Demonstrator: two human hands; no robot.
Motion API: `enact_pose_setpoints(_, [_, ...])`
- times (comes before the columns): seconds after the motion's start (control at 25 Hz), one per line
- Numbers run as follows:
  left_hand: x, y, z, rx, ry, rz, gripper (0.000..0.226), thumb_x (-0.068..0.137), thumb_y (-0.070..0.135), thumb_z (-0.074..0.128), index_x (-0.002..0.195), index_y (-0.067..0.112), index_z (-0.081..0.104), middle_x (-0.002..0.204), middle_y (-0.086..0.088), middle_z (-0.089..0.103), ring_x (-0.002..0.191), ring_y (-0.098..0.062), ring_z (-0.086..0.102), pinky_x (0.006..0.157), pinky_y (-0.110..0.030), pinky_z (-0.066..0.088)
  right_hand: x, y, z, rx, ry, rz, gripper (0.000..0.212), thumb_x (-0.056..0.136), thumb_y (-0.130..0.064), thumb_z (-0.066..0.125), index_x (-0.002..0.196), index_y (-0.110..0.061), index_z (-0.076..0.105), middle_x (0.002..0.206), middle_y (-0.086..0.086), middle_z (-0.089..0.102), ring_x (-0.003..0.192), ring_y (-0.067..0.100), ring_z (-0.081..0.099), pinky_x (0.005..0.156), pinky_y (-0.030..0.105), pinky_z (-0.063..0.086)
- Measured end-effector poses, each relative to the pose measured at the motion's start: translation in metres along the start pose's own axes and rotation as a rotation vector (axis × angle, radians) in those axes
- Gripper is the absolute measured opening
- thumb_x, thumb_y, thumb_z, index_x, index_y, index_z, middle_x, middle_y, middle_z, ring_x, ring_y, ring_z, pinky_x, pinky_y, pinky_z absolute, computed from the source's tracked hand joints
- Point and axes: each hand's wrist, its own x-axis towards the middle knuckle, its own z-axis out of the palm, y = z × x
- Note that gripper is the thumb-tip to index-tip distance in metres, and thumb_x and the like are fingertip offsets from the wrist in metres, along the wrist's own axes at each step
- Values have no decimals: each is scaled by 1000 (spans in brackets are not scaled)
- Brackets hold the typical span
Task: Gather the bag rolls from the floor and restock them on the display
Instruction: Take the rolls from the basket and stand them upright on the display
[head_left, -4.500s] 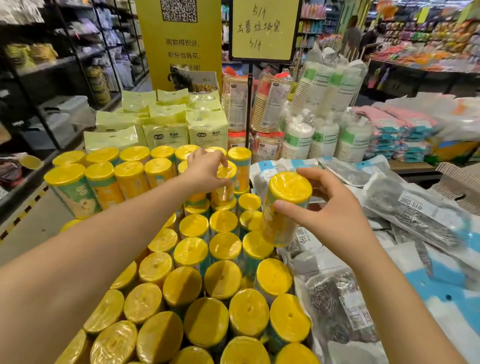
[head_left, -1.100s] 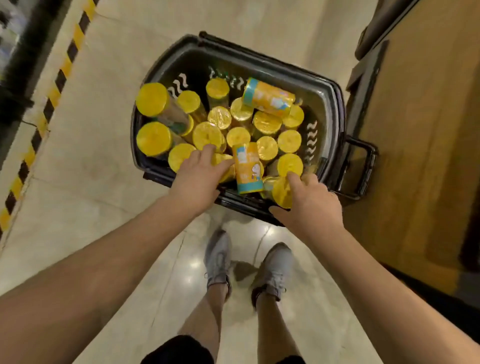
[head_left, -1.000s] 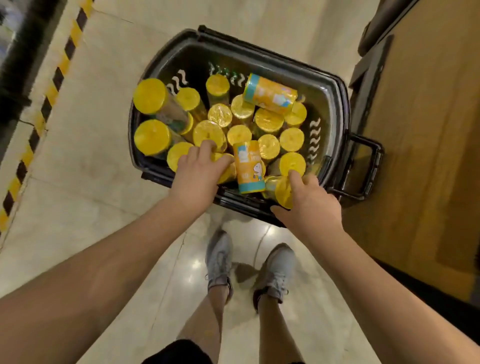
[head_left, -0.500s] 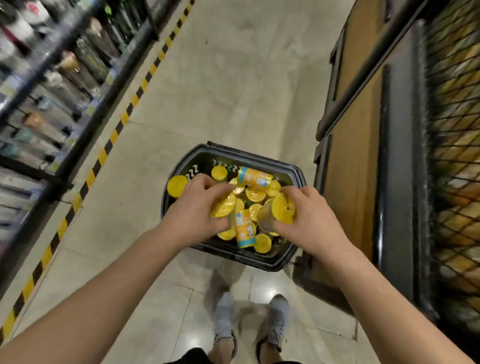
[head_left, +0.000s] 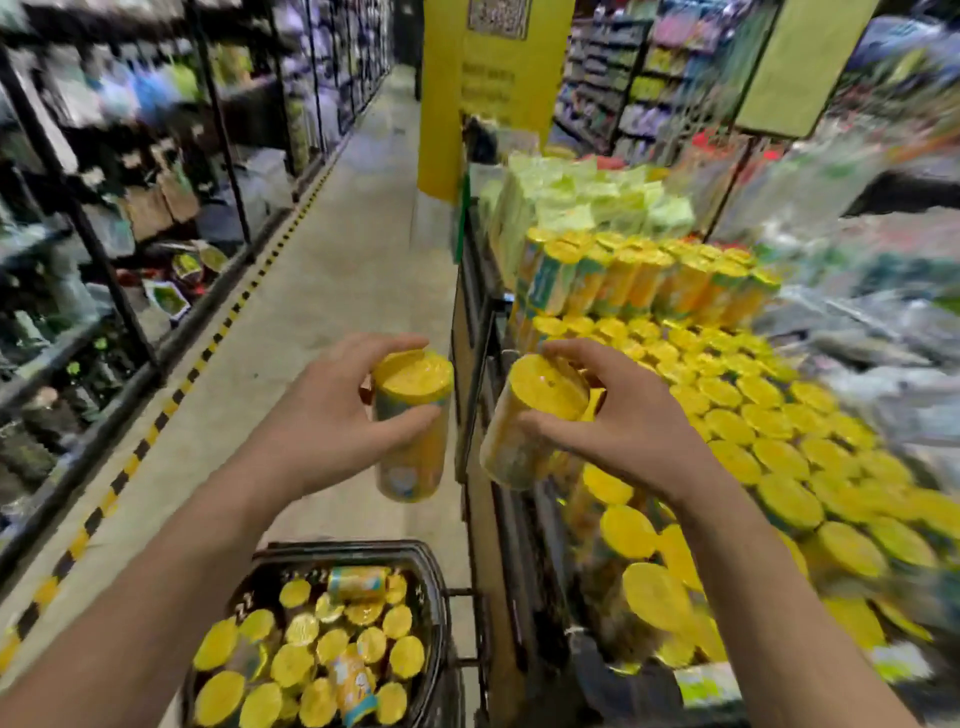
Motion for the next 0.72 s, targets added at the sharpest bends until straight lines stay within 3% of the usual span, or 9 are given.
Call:
enact_pose_setpoints(0.08, [26, 38, 14, -49, 8, 88, 49, 85, 47, 74, 131, 42, 58, 122, 22, 53, 113, 8, 52, 90, -16, 48, -6, 10, -46, -15, 74, -15, 60, 74, -54, 82, 128, -37, 64, 125, -18, 63, 112, -3, 55, 94, 20, 44])
enact_pose_setpoints(0.24, [70, 103, 67, -66, -1, 171, 43, 87, 42, 72, 128, 42, 59, 121, 19, 53, 112, 9, 52, 85, -9, 47, -9, 65, -112, -12, 195, -50, 58, 74, -62, 77, 125, -38, 66, 125, -22, 63, 112, -8, 53, 89, 5, 38])
enact_pose_setpoints(0.44, [117, 161, 147, -19, -9, 88, 48, 84, 51, 72, 130, 46, 58, 126, 21, 52, 115, 3, 53, 86, -17, 52, 8, 155, -169, 84, 186, -121, 65, 70, -67, 76, 127, -40, 63, 124, -24, 60, 113, -2, 53, 85, 15, 44])
enact_pose_setpoints(0.6, [142, 195, 191, 28, 14, 8, 51, 83, 50, 75, 131, 44, 57, 126, 21, 53, 115, 2, 55, 86, -15, 53, 36, 205, -194, 140, 157, -163, 66, 68, -71, 77, 126, -43, 63, 124, -25, 60, 116, -2, 54, 91, 25, 50])
enact_pose_setpoints(0.72, [155, 207, 205, 70, 44, -38, 53, 83, 50, 76, 131, 43, 57, 126, 20, 53, 115, 2, 54, 91, -21, 54, 54, 220, -200, 191, 138, -204, 62, 70, -67, 78, 125, -42, 63, 121, -25, 60, 109, -8, 52, 86, 12, 44])
